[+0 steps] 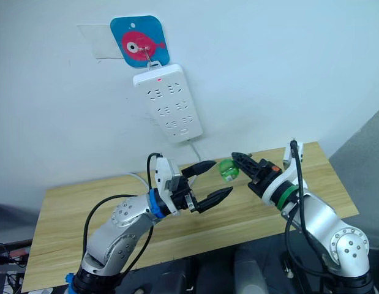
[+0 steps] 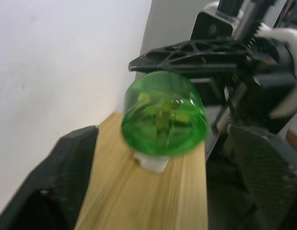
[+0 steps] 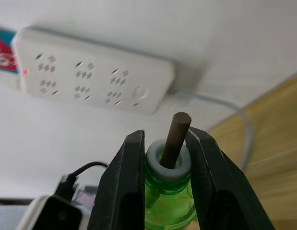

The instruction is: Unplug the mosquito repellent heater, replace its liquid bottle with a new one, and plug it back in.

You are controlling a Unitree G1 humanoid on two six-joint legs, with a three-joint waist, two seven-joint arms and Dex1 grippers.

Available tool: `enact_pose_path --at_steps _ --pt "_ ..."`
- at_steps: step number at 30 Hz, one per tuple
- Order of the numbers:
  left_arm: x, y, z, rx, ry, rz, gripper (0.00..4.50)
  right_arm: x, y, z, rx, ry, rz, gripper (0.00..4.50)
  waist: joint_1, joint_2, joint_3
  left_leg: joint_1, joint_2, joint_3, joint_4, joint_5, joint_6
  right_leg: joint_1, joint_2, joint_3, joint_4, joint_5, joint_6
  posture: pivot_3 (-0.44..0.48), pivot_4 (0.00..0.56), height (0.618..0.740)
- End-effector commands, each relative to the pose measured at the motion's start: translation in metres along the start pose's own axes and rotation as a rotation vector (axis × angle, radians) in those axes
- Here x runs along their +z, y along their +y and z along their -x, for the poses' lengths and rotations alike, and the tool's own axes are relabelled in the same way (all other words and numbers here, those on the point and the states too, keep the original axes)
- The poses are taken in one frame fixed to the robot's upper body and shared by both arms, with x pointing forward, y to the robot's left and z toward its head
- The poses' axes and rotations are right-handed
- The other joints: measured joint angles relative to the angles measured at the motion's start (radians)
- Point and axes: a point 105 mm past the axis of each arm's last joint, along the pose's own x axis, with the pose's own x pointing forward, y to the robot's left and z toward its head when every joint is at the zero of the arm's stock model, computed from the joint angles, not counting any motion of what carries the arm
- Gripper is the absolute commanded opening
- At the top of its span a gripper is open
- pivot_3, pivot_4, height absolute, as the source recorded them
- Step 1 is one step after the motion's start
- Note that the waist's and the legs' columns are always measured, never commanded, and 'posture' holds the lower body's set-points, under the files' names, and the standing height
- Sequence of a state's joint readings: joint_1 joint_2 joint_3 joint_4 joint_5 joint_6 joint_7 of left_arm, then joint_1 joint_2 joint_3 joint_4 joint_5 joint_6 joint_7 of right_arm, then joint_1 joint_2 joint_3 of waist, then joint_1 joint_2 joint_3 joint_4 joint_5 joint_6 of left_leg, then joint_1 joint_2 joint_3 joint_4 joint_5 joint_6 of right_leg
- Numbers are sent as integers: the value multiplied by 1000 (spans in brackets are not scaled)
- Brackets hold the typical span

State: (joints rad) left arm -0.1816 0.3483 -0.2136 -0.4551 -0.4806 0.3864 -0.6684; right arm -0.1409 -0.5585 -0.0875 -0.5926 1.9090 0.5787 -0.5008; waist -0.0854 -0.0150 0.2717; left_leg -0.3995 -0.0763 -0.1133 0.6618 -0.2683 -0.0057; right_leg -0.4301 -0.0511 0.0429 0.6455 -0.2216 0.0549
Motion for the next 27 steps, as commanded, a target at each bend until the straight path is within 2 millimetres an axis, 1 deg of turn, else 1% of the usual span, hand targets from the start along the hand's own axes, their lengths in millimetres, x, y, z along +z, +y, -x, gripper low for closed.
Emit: enact_pose_path --at_steps 1,4,7,10,12,16,17,19,21,25,27 --pt "9 1 12 -17 31 -70 4500 9 -16 3 -83 -30 205 847 0 0 0 0 0 0 0 0 0 0 0 0 0 0 0 -136 286 740" --pt "4 -2 15 -67 81 -143 4500 6 -41 -4 -193 -25 434 847 0 0 0 0 0 0 0 0 0 0 0 0 0 0 0 -131 291 740" --pt "0 -2 13 -86 101 -169 4500 4 -64 -9 -281 -25 609 847 2 0 0 0 0 0 0 0 0 0 0 0 0 0 0 -115 291 740" --pt "-4 -4 11 -100 122 -208 4500 11 -88 -12 -387 -65 750 847 4 0 0 0 0 0 0 0 0 0 0 0 0 0 0 -110 291 740" --pt "-8 -8 11 -114 138 -225 4500 17 -95 -14 -411 -96 873 847 5 0 0 0 0 0 0 0 0 0 0 0 0 0 0 -107 291 740" --pt "-10 -9 9 -96 132 -197 4500 23 -104 -24 -409 -168 1017 847 3 0 0 0 0 1 0 0 0 -1 0 0 0 0 0 -103 292 740" --pt "-11 -9 7 -88 129 -183 4500 25 -109 -27 -426 -199 1032 847 3 0 0 0 0 1 0 0 0 -1 0 0 0 0 0 -100 291 740" --pt "-14 -10 6 -90 131 -181 4500 23 -115 -33 -423 -225 1035 847 3 0 0 1 0 1 0 0 0 -1 0 0 1 0 0 -96 293 740" --pt "-17 -11 4 -88 134 -180 4500 18 -126 -41 -427 -224 1071 847 3 0 0 1 0 0 0 0 0 -1 0 0 1 0 0 -90 296 740" --pt "-19 -9 4 -73 146 -185 4500 18 -153 -45 -483 -227 1100 847 4 0 1 1 0 1 0 0 0 0 0 1 1 0 0 -75 306 740" --pt "-19 -9 6 -73 149 -185 4500 17 -159 -48 -485 -222 1115 847 4 0 2 1 0 1 0 0 0 -1 0 1 1 0 0 -69 311 740"
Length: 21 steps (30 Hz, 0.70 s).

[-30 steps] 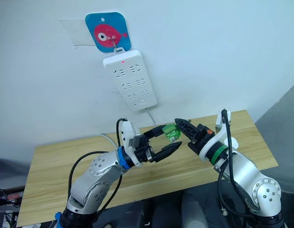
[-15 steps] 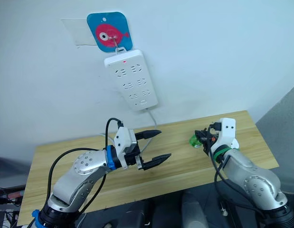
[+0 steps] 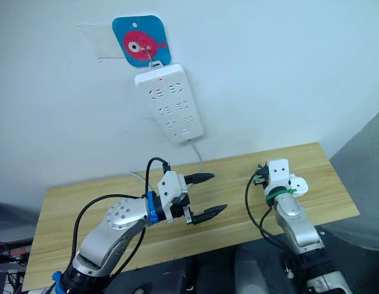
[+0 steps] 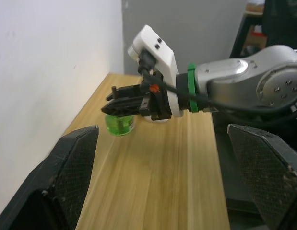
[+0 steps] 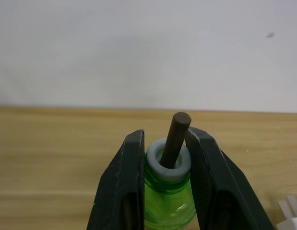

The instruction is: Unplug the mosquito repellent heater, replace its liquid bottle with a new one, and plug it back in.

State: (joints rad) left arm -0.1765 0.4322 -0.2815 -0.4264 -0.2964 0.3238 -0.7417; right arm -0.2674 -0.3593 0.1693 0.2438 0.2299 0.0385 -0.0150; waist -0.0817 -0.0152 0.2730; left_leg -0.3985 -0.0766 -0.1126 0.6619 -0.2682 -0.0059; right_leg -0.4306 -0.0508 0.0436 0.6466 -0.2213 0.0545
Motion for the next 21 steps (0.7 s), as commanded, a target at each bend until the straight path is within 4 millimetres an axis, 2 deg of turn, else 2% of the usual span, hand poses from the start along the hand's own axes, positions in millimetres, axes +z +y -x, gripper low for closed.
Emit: enact_pose_path --at_steps 1,15,21 --pt "7 -5 1 -10 -22 -21 4500 4 -7 -7 -15 -57 27 847 0 0 1 0 0 0 0 0 0 0 0 0 0 0 0 -59 315 740" --pt "3 0 5 43 -6 -28 4500 -16 -3 -21 33 -35 31 847 2 -2 10 1 0 0 0 0 0 0 0 1 1 0 0 -35 333 740" --pt "2 -1 7 42 -1 -24 4500 -19 -8 -18 31 -37 28 2937 2 -2 13 1 0 0 0 0 0 0 0 1 1 0 0 -38 333 740"
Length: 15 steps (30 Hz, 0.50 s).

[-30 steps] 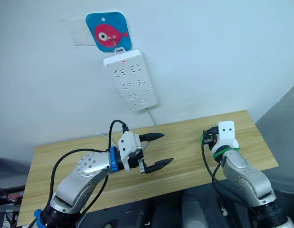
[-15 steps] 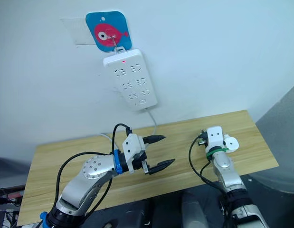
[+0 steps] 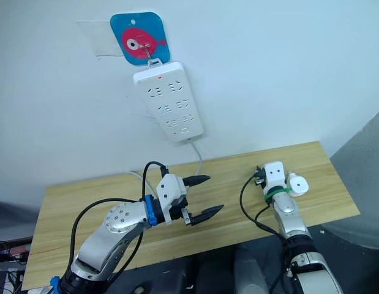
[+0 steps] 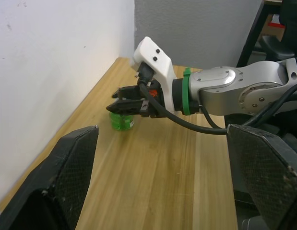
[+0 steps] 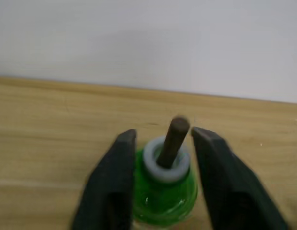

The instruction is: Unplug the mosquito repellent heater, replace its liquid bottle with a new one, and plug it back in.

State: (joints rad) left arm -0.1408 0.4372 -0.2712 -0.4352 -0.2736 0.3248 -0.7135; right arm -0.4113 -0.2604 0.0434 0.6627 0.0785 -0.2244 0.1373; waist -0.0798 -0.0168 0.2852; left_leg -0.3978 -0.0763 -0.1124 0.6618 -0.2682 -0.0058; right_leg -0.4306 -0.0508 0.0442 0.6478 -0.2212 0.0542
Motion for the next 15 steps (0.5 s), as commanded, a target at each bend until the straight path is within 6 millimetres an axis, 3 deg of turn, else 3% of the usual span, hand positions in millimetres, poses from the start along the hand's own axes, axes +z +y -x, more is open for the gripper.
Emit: enact_pose_path --at_steps 1,4,11,15 --pt "9 -2 2 -6 -29 -28 4500 2 -4 4 -1 -24 -2 3255 0 0 2 0 0 0 0 0 0 0 0 0 0 0 0 -38 334 740" --pt "8 -1 2 -3 -28 -26 4500 0 -4 8 8 -20 -3 4371 0 0 4 0 0 0 0 0 0 0 0 0 0 0 0 -42 332 740" --pt "7 6 10 46 -59 53 4500 1 -9 33 47 -3 10 4442 2 0 5 0 0 -1 0 0 0 0 0 0 0 0 0 -41 323 740" --pt "4 11 23 95 -65 107 4500 19 -10 56 130 9 92 4442 2 1 5 0 0 0 0 0 0 0 0 0 0 0 0 -46 318 740"
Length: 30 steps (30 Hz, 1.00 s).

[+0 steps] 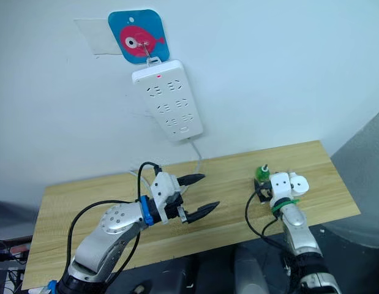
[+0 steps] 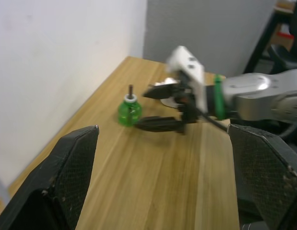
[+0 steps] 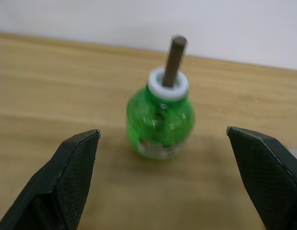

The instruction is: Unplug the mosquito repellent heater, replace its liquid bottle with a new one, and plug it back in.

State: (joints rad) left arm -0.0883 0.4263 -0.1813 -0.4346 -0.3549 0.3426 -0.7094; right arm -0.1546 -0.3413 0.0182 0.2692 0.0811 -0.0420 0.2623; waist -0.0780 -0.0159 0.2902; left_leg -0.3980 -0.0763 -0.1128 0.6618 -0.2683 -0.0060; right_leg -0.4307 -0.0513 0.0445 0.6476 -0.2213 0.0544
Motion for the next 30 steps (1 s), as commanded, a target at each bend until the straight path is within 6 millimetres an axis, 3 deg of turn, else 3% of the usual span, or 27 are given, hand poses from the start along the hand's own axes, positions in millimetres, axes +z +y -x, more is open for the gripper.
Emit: enact_pose_path --at_steps 1,4,10,16,21,26,30 --pt "6 2 11 35 -30 18 4500 29 -3 16 52 -42 55 4442 0 0 0 0 0 0 0 0 0 0 0 0 0 0 0 -46 316 740" --pt "2 7 20 91 -11 15 4500 43 -1 28 71 -42 127 4442 1 0 0 0 0 -1 0 0 0 0 0 -1 0 0 0 -48 313 740" --pt "-32 31 64 505 113 63 4500 85 30 42 265 -86 127 4442 3 0 0 0 0 -1 0 0 0 0 0 -1 -2 0 0 -38 303 740" --pt "-52 11 112 742 81 145 4500 113 70 43 498 -116 99 4442 28 -3 1 -1 1 -1 0 0 -1 0 -3 -1 -4 -1 1 17 301 740" --pt "-66 -1 144 963 72 185 4500 120 99 57 764 -124 132 4442 65 -6 4 -3 1 -4 0 0 -1 0 -3 -3 -5 -4 5 59 306 740" --pt "-74 -6 156 1045 53 180 4500 120 108 66 943 -101 126 4442 91 -9 7 -3 1 -5 0 0 -1 1 -3 -5 -7 -4 6 89 311 740" --pt "-101 1 165 1108 47 202 4500 126 120 60 1061 -133 169 4442 98 -10 8 -3 1 -5 0 0 -1 1 -3 -6 -7 -4 6 118 313 740"
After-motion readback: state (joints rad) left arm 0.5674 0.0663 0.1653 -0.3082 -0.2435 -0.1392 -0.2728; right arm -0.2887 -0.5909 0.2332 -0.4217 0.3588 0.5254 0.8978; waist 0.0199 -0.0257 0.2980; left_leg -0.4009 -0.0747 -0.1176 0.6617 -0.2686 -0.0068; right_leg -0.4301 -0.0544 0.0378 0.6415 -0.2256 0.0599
